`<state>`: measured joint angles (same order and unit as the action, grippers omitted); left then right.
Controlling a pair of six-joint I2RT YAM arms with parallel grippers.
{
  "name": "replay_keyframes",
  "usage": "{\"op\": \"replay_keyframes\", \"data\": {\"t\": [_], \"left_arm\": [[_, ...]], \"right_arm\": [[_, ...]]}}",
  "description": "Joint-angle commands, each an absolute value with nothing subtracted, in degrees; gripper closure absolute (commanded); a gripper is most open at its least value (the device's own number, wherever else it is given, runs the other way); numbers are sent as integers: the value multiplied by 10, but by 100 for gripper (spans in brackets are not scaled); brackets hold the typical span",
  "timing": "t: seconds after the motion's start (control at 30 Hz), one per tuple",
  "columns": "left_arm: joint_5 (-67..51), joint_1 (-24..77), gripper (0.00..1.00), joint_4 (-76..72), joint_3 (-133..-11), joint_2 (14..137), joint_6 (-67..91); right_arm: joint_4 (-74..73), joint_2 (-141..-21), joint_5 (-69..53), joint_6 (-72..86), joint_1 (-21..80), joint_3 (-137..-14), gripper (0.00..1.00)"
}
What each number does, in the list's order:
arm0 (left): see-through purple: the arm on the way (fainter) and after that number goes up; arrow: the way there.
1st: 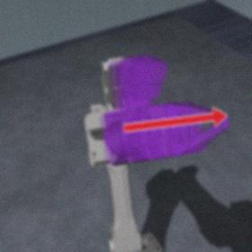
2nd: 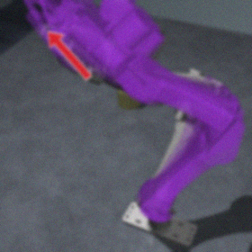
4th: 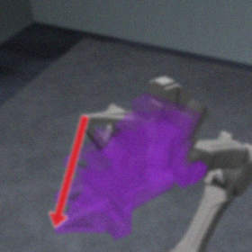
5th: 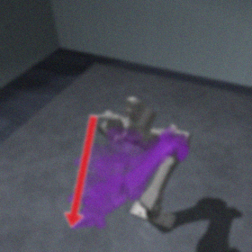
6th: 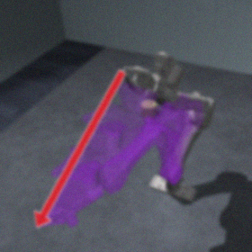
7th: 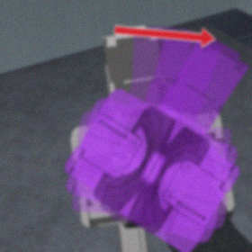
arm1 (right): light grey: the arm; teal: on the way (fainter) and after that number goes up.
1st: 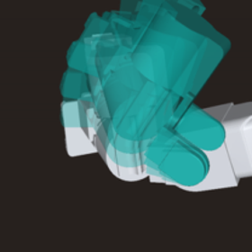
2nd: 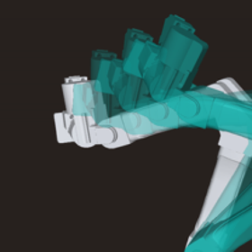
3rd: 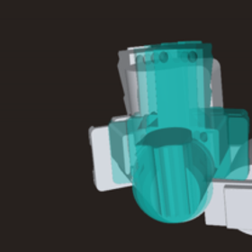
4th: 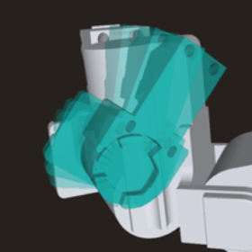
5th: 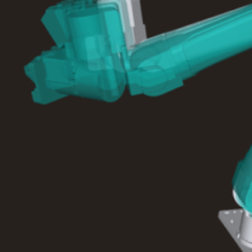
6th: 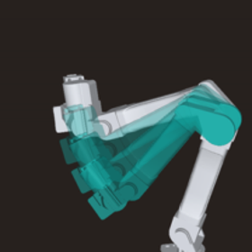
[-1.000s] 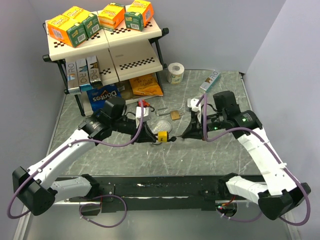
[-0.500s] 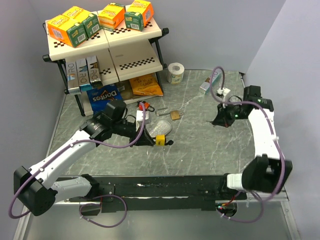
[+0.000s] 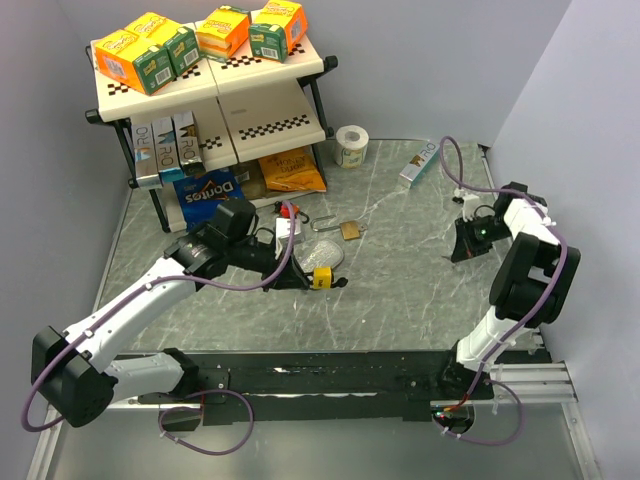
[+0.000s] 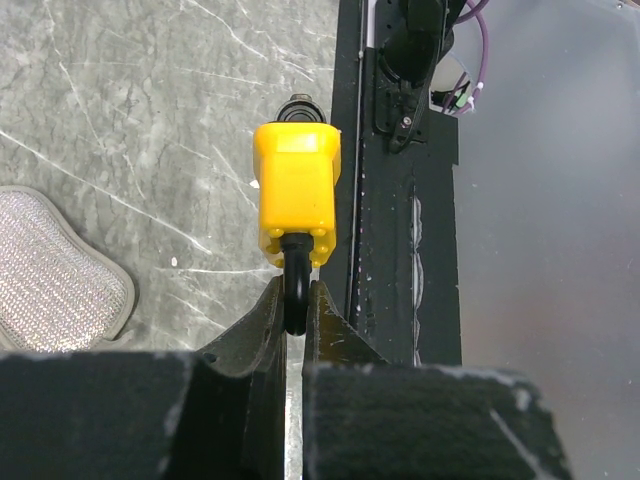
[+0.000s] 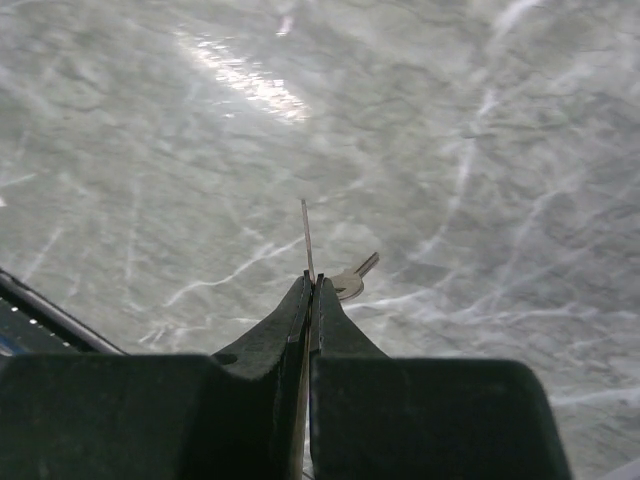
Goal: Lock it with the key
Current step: Place the key at the center of the board.
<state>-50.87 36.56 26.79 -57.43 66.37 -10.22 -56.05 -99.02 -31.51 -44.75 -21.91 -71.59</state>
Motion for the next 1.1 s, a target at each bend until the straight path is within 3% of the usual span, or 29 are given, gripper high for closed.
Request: {"op": "replay_keyframes", "data": {"t": [0.0,0.67,0.8,0.83,0.93,1.07], "left_arm": [[-524,364,99,221,-575,660,-95],[-520,364,99,214,-560,659,-94],[-519,364,99,218,-559,657,-95],[-519,364,99,219,-559,658,-93],[-531,364,99,224,-562,656,-89],[-555,364,99,240,-572,652,-84]], "right_arm": [[-533,-1023,-290,-439,-226,-761,100],[-484,-1092,-302,-365,-172,-800,97],[-478,-1092,-308,-353,-163,-802,82],[-477,-1090,-310,-350,-162,-802,72],[-483,-1065,-322,-360,-157,-803,57],[-508,-1003,-374,-398,-155,-798,47]]}}
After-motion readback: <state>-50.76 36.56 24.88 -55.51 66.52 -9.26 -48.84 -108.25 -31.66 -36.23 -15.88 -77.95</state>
